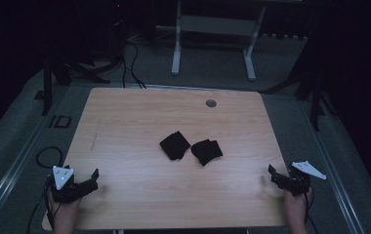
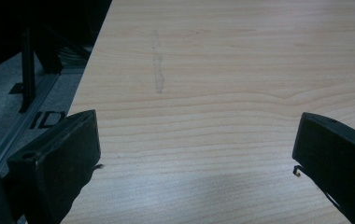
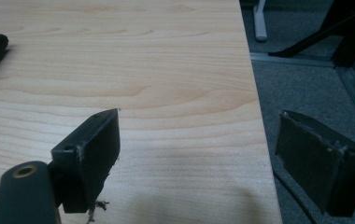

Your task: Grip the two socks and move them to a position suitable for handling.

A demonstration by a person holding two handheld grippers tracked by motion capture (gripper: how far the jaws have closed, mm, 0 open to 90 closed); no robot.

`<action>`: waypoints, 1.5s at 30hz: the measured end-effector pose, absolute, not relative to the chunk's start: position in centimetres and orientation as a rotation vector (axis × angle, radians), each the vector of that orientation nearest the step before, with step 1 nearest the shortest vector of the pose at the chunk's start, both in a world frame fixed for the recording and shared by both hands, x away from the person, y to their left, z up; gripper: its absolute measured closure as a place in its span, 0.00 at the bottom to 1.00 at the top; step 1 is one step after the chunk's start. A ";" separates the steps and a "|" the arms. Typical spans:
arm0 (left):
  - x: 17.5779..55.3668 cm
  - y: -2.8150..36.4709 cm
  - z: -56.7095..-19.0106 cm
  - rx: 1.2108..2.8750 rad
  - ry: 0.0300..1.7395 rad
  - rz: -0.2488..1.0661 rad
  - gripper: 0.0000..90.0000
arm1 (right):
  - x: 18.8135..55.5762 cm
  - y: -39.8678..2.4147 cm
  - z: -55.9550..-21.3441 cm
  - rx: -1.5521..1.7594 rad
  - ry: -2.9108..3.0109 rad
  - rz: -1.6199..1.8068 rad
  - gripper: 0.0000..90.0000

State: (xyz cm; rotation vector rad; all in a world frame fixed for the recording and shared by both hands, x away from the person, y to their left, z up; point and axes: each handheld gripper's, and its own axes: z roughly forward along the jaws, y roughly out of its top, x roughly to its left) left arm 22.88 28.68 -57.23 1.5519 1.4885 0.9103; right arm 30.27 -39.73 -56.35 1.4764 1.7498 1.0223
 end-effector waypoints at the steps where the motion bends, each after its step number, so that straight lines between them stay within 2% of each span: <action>1: 22.9 28.7 -57.2 1.553 1.490 0.909 0.01 | 30.3 -39.7 -56.3 1.473 1.753 1.020 0.16; 9: 22.9 28.4 -57.3 1.573 1.473 0.919 0.01 | 30.5 -40.0 -56.3 1.472 1.852 1.031 0.16; 16: 22.8 28.5 -57.2 1.553 1.480 0.907 0.01 | 30.9 -38.1 -55.9 1.446 1.958 1.038 0.16; 32: 22.6 28.3 -56.9 1.521 1.464 0.882 0.01 | 33.9 -31.6 -54.8 1.289 2.296 1.052 0.19; 38: 23.0 27.2 -57.2 1.618 1.411 0.822 0.01 | 35.2 -27.9 -54.4 1.237 2.371 1.082 0.18; 40: 23.1 27.0 -57.2 1.625 1.405 0.817 0.01 | 35.6 -26.8 -54.3 1.200 2.402 1.072 0.14; 45: 23.0 26.6 -57.1 1.639 1.371 0.808 0.01 | 36.7 -24.2 -53.7 1.154 2.423 1.133 0.16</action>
